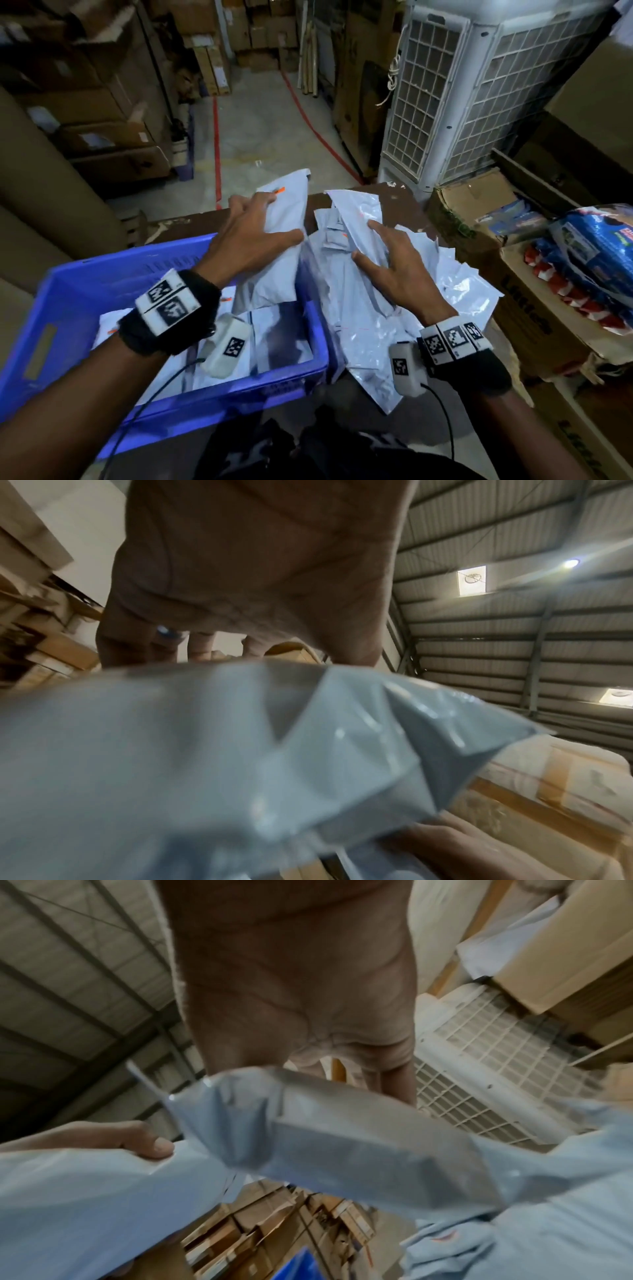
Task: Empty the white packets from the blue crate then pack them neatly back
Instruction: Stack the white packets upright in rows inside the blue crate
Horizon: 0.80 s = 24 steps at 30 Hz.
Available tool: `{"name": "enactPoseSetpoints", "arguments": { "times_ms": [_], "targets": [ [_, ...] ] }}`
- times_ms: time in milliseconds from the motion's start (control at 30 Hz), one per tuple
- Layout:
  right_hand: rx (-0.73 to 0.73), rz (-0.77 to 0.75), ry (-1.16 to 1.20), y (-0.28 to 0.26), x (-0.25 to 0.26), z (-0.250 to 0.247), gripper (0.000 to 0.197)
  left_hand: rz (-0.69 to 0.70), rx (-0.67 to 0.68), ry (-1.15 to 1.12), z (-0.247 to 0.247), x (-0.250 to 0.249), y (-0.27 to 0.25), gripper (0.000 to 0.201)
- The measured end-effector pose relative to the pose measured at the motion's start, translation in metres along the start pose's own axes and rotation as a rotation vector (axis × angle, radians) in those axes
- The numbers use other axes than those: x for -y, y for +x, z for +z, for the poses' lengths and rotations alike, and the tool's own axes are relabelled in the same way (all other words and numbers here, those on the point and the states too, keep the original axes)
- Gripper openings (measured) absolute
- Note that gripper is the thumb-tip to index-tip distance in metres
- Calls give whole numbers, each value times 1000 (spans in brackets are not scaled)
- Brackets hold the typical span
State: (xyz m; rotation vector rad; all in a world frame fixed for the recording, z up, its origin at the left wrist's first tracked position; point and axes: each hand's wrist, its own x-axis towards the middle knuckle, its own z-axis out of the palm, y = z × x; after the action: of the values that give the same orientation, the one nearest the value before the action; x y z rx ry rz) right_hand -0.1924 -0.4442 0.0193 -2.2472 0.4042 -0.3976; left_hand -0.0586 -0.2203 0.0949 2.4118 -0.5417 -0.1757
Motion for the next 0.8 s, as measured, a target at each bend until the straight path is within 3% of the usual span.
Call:
{"name": "enactPoseSetpoints", "arguments": {
  "times_ms": [200, 467, 667, 800],
  "targets": [
    [281, -40, -106, 1, 71, 52, 76, -194, -38, -18, -47, 83, -32, 98],
    [634, -9, -323, 0, 131, 124, 82, -406, 53, 7, -63, 158, -55, 96],
    [738, 87, -481, 23, 144, 165, 82, -479, 192, 53, -54, 205, -49, 95],
    [717, 121, -542, 35, 149, 185, 76, -520, 351, 151, -34, 215, -37, 119]
  ]
}}
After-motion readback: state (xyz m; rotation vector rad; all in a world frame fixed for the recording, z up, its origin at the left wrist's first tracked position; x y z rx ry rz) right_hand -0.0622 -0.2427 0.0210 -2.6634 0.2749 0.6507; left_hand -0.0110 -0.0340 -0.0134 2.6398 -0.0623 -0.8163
